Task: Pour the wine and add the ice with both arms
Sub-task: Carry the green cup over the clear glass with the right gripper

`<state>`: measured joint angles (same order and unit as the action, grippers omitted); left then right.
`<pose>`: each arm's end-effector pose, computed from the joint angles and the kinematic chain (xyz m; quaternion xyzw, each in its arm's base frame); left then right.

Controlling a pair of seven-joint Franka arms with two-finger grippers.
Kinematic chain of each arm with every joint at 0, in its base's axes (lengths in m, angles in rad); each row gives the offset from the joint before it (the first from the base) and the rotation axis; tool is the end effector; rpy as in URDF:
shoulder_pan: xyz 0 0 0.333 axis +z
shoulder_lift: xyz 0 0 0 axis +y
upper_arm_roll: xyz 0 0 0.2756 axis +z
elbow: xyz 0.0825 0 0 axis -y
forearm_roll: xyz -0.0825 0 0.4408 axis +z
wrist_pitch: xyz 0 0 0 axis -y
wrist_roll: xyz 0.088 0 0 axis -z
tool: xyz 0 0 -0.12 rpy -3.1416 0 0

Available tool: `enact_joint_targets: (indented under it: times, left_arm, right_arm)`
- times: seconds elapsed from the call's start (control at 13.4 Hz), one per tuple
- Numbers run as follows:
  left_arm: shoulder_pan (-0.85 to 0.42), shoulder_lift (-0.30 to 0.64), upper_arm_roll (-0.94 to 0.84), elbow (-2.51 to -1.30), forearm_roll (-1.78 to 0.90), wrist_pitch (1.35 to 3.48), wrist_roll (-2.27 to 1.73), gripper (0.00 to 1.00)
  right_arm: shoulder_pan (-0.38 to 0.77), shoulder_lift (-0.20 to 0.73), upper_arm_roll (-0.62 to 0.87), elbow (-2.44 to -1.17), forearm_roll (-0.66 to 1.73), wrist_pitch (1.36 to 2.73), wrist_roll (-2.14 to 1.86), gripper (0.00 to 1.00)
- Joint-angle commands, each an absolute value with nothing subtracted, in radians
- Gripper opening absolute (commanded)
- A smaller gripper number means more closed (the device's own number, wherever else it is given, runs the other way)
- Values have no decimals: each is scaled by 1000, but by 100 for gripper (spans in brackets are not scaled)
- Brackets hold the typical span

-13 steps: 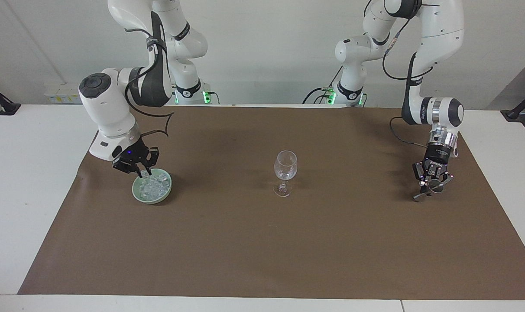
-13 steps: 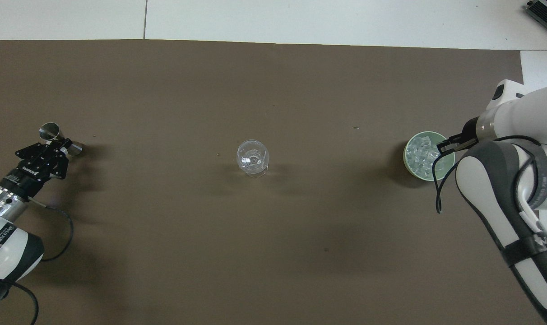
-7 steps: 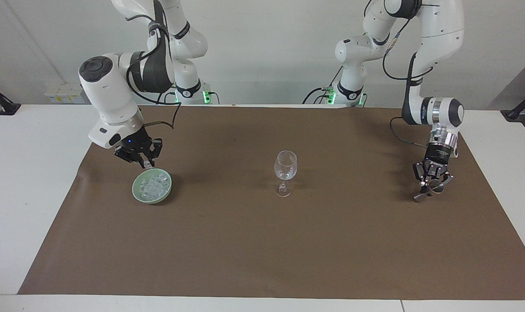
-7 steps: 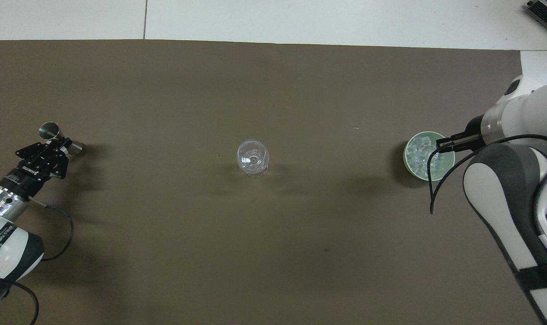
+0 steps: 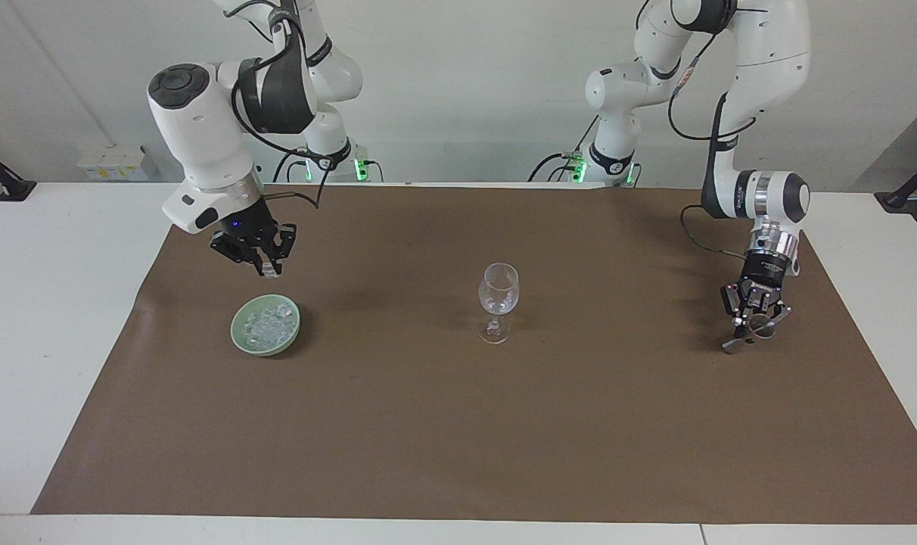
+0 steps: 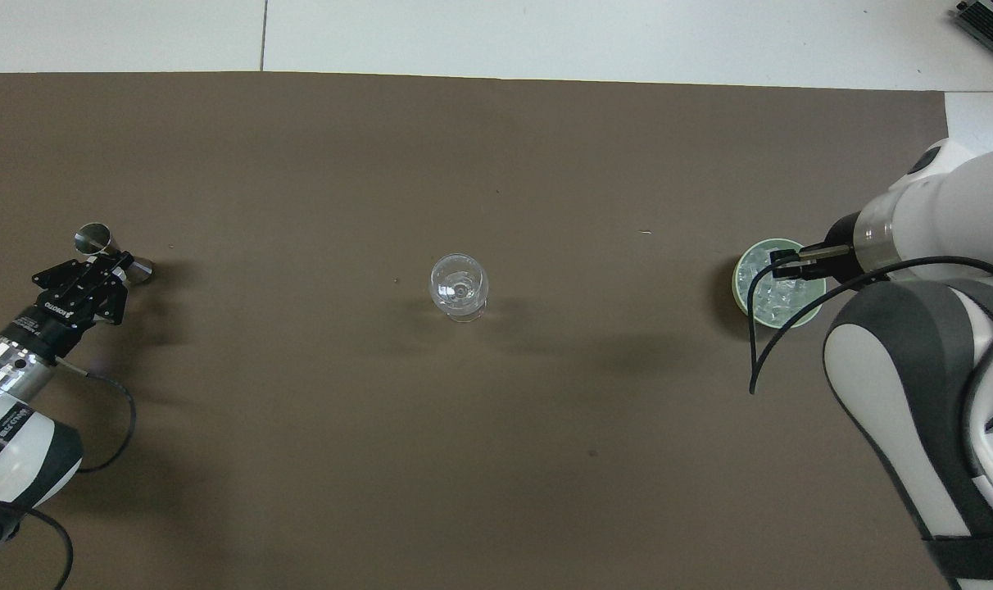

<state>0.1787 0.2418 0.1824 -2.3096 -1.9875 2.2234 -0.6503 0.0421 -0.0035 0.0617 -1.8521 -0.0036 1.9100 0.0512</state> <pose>0.5301 0.1645 0.1520 0.1877 0.8013 -0.1566 0.5461 0.6199 0.0643 0.4530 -0.9992 -0.0268 -0.0307 0.0006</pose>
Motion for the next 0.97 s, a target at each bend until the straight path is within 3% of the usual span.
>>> enact_joint_targets:
  times: [0.0,0.45,0.9]
  left_arm:
    - [184,258,179,-2293,-2006,2203,-653,0]
    - [183,259,179,-2293,-2006,2203,-653,0]
    - [181,259,179,-2293,-2006,2204,-652,0]
  right_arm:
    - [37,-8,104,-1810,15,1868,145,0]
    - [37,-8,178,-1738,17,1841,287,0]
    - [38,9,258,-1712,21,1939,440,0]
